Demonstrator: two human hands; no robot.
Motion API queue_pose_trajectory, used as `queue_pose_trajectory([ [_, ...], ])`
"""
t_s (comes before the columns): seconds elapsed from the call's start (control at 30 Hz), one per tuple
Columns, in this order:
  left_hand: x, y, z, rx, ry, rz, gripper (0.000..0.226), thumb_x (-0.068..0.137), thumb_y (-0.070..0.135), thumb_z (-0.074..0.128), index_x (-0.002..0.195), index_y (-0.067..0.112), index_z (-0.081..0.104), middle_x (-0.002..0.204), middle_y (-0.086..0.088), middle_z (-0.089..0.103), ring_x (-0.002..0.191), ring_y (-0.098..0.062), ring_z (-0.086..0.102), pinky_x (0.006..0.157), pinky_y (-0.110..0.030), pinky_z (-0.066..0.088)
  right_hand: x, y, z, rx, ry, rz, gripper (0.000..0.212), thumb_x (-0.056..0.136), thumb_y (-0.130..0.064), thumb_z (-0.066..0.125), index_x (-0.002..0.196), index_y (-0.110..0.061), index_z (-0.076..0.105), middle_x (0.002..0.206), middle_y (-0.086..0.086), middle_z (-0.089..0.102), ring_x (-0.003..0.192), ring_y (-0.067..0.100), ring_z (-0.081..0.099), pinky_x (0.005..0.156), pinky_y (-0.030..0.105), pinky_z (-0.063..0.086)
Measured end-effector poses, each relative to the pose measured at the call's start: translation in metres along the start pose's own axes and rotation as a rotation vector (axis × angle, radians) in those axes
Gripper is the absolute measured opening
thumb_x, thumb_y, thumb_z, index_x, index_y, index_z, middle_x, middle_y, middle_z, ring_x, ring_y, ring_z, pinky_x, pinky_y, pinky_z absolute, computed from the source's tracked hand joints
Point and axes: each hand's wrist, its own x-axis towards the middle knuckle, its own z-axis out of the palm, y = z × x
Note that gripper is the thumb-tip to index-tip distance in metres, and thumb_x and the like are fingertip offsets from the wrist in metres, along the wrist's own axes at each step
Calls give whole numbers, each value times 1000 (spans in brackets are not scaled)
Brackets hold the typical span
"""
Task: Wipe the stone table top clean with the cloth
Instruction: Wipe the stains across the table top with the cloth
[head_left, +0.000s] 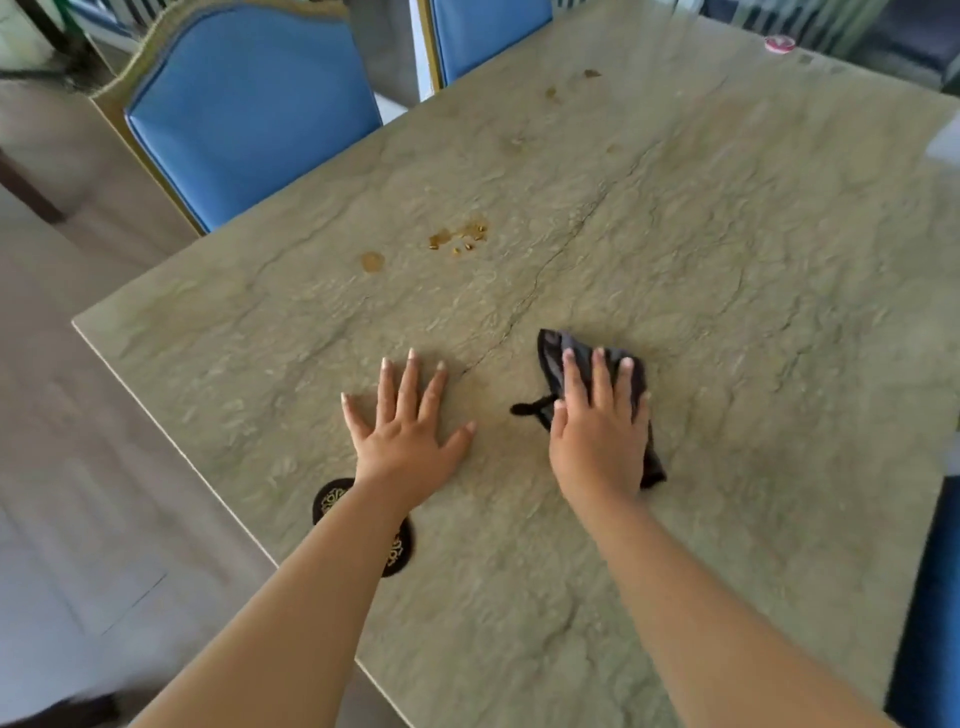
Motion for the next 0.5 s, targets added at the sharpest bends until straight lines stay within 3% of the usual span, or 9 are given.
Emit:
queue_pose_trajectory([
  [0.07,1,0,-1,4,-15,-6,76,88,74,14,149,41,-17,155,10,-33,138,-15,-40,110,-62,-20,-14,-29,0,-18,-32,23,59,99,-35,31,153,-30,6,161,6,8,147,34,0,116,54,9],
  [0.23,7,-1,-3,-10,-89,-15,76,89,70,18,149,39,-16,153,10,-37,137,-16,-41,109,-62,-21,23,-80,8,25,-172,-206,58,101,-37,28,153,-31,3,162,7,-1,147,34,-10,118,52,-1],
  [0.33,8,-2,-4,-56,-95,-8,76,90,68,24,150,40,-13,155,12,-32,138,-14,-38,109,-60,-23,58,-77,-4,318,-347,-272,51,103,-25,32,152,-28,19,162,3,7,148,28,-4,118,46,3],
  [0.4,4,-1,-7,-195,-18,-26,71,92,55,33,153,37,0,160,13,-17,144,-10,-27,111,-56,-23,53,-55,-13,587,-259,-213,48,99,-12,40,145,-21,39,158,5,24,146,24,17,116,41,20],
  [0.5,3,11,-13,-466,242,-89,64,93,37,42,152,23,22,161,6,13,149,-14,-1,118,-50,-14,11,-19,-10,489,82,-104,44,90,-11,46,133,-11,54,140,11,50,131,28,44,108,48,36],
])
